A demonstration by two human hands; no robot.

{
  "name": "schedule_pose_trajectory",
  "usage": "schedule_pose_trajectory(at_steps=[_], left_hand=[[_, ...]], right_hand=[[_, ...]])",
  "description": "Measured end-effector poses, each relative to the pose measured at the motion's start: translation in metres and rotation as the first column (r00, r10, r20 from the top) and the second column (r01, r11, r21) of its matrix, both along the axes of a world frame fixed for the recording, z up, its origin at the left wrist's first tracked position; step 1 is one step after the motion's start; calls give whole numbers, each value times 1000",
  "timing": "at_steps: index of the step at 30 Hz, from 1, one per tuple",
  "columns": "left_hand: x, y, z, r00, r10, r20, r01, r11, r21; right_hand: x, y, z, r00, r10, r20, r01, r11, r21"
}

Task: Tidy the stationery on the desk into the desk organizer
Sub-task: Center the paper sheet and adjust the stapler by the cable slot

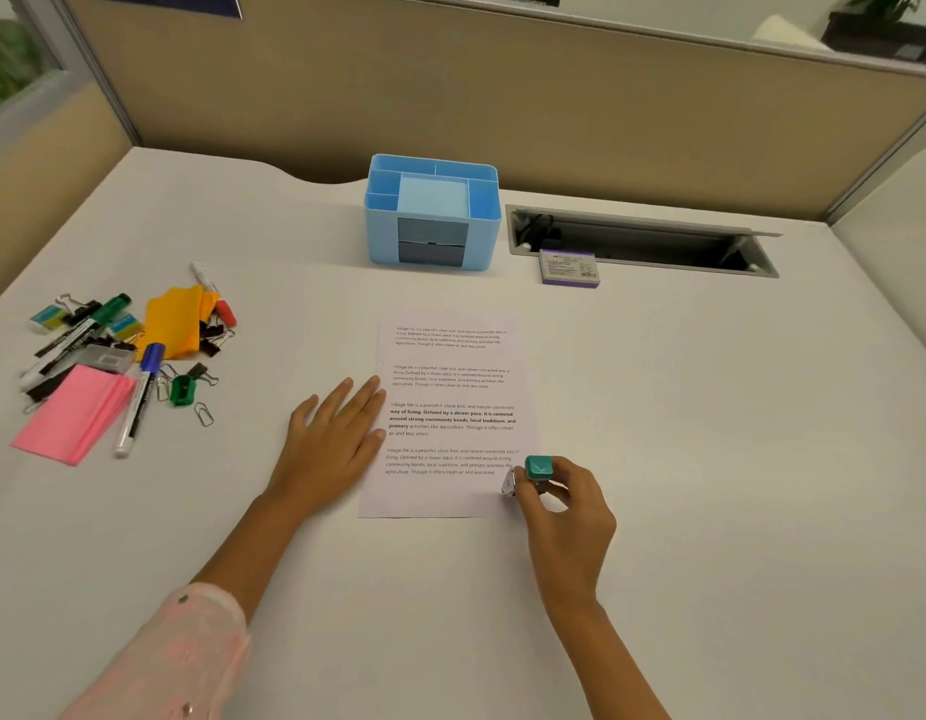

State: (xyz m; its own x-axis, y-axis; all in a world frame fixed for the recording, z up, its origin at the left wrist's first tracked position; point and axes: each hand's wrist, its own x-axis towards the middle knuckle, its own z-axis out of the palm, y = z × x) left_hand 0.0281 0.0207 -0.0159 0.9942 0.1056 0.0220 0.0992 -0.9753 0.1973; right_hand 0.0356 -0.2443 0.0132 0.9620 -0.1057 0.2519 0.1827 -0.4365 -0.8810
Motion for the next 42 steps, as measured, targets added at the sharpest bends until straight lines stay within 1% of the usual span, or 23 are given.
schedule_pose_trajectory(at_steps=[10,18,31,42], left_hand=[[0,0,-1,1000,2,10,-2,1000,7],[1,1,-6,1000,9,-2,-9,1000,14],[2,3,-12,1000,7,-4,-7,999,38],[4,4,-9,1000,9,3,-9,998,62]], right_hand=[[-2,1,-5,1000,0,-5,0,1000,5],[-6,1,-11,1000,20,11,-19,1000,-14],[-6,0,-18,998,43,50,-38,994,-98],[-6,3,-15,998,25,61,-18,995,-100]])
